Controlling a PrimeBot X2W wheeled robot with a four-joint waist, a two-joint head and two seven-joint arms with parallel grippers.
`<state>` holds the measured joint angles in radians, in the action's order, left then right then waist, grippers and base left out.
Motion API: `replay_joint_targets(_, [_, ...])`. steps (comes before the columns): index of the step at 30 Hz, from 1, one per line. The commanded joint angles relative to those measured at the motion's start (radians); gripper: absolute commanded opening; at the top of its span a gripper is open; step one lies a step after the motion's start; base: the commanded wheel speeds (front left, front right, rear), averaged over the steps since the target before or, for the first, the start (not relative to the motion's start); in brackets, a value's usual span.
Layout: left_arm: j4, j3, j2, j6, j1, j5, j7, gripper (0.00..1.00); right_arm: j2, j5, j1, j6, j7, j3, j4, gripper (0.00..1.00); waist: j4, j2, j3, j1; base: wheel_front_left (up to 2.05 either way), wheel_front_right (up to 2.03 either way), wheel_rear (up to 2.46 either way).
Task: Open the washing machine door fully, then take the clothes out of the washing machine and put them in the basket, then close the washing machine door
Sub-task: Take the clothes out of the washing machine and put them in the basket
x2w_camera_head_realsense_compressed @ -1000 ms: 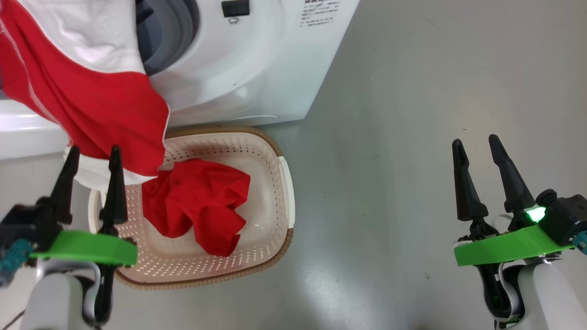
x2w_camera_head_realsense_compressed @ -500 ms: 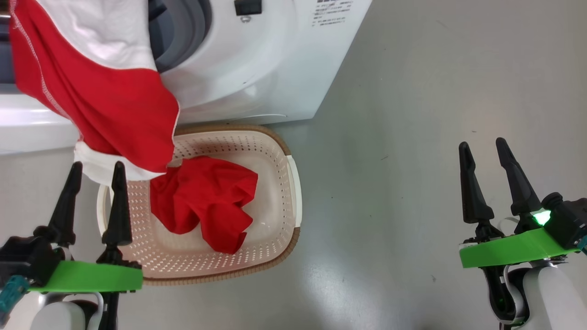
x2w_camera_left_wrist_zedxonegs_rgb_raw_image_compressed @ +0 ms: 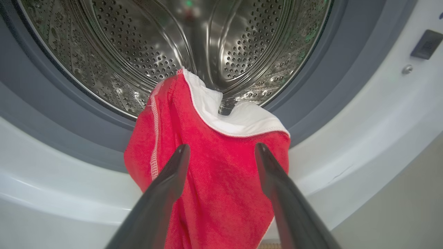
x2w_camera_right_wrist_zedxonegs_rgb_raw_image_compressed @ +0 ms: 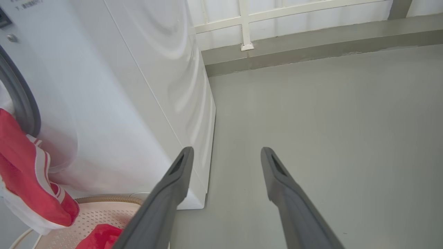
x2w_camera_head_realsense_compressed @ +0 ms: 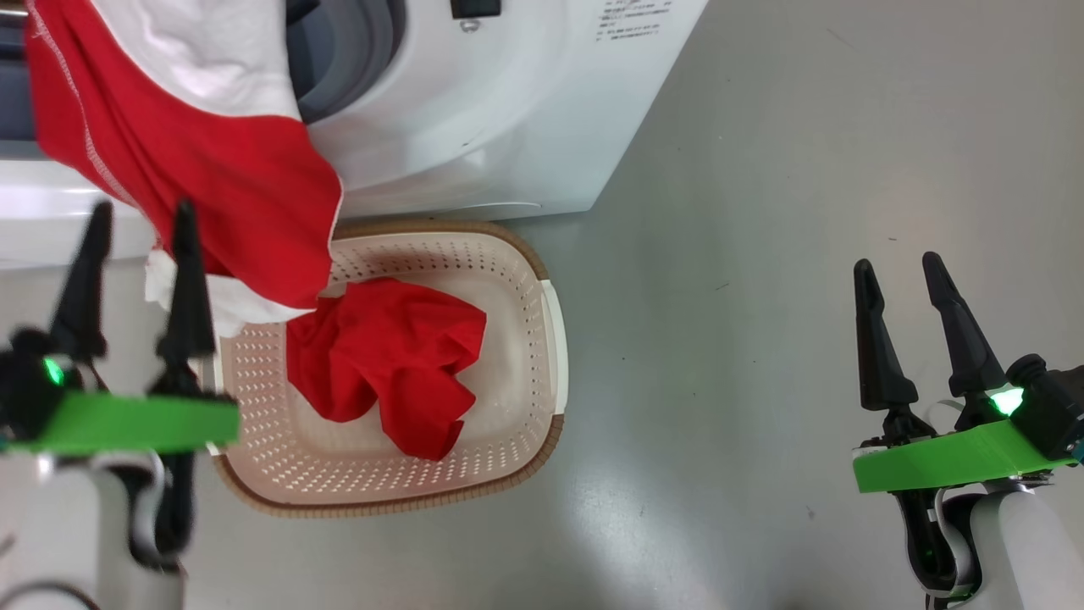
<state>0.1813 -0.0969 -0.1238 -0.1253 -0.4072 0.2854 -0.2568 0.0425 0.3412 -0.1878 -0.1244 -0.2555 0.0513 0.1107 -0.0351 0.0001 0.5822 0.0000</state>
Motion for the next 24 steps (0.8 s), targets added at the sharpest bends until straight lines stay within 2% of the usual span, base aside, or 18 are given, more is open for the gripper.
replay_joint_targets(1, [0.004,-0.031,-0.046,-0.005,-0.036,0.015,-0.005,1.00,0.008,-0.015,0.010,-0.006,-0.006,-0.018,-0.025,1.00,0.004,-0.0001,0.001,0.0000,0.00,0.00,0.00])
replay_joint_targets(7, [0.182,-0.025,-0.093,-0.003,-0.215,0.027,0.024,1.00,0.008,-0.016,0.009,-0.006,-0.006,-0.029,-0.020,1.00,0.003,-0.0001,-0.004,0.0000,0.00,0.00,0.00])
replay_joint_targets(15, [0.421,0.005,-0.109,0.002,-0.421,0.044,0.117,1.00,0.008,-0.010,0.008,-0.006,-0.006,-0.043,-0.018,1.00,-0.017,-0.0001,0.000,0.0000,0.00,0.00,0.00])
replay_joint_targets(24, [0.641,0.039,-0.133,0.002,-0.560,0.028,0.101,1.00,0.008,-0.005,0.010,-0.006,-0.006,-0.050,-0.022,1.00,-0.038,-0.0001,0.005,0.0000,0.00,0.00,0.00])
